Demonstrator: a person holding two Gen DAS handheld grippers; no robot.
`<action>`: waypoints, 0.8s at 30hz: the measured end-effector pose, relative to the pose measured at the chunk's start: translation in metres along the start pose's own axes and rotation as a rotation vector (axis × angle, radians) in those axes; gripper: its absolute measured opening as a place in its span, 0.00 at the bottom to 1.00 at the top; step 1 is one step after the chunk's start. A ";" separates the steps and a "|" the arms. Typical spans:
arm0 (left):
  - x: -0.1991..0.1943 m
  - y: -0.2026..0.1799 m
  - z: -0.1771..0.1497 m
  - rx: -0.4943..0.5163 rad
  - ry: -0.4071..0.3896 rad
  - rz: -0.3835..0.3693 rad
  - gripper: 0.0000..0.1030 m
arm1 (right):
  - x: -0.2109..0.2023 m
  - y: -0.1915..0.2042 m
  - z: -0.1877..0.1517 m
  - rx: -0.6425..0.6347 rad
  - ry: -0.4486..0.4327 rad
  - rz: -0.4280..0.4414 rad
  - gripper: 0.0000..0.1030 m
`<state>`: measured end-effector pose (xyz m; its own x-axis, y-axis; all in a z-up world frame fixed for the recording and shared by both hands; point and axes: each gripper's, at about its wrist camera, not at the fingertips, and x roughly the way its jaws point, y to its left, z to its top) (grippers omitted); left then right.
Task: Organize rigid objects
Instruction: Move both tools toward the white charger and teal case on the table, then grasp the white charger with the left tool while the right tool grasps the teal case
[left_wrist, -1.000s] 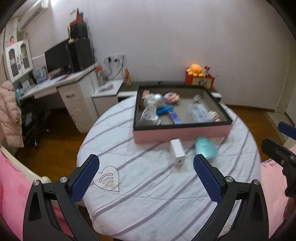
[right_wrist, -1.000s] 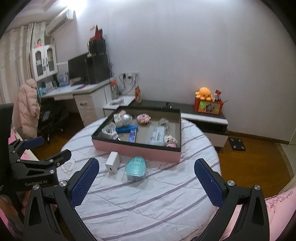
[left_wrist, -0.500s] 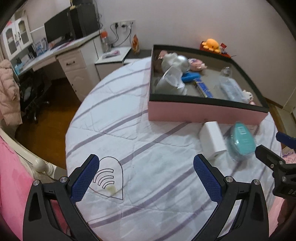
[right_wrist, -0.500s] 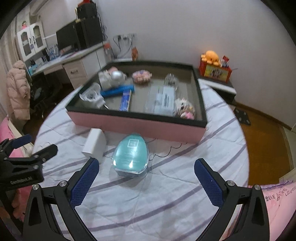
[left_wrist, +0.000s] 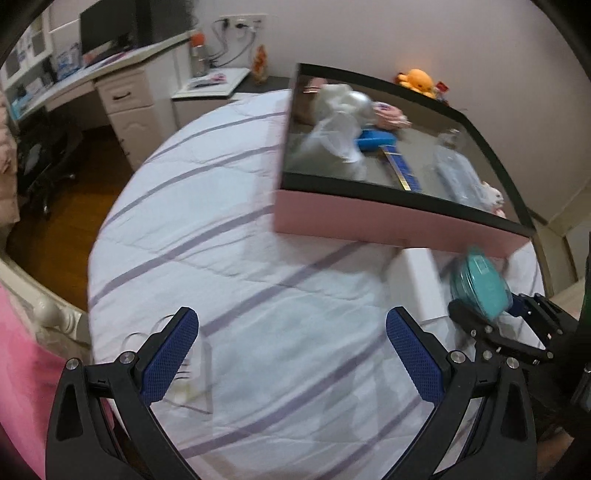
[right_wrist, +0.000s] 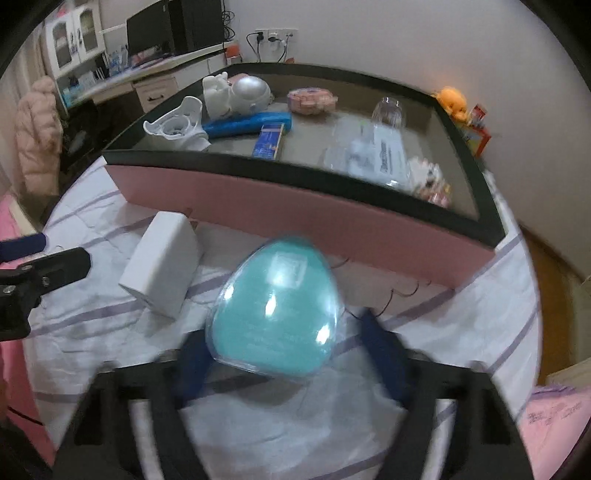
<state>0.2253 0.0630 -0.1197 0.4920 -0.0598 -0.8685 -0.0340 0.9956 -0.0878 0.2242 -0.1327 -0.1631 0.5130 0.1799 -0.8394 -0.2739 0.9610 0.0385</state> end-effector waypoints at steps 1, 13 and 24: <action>0.001 -0.006 0.001 0.016 0.001 0.004 1.00 | -0.003 -0.004 -0.001 0.006 -0.002 0.001 0.53; 0.013 -0.076 0.017 0.147 0.030 -0.071 1.00 | -0.012 -0.047 -0.010 0.067 -0.009 -0.008 0.54; 0.047 -0.113 0.011 0.289 0.055 -0.049 0.60 | -0.010 -0.057 -0.014 0.052 -0.031 -0.015 0.54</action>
<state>0.2618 -0.0511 -0.1452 0.4388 -0.1040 -0.8926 0.2417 0.9703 0.0057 0.2236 -0.1927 -0.1638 0.5418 0.1707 -0.8230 -0.2237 0.9731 0.0546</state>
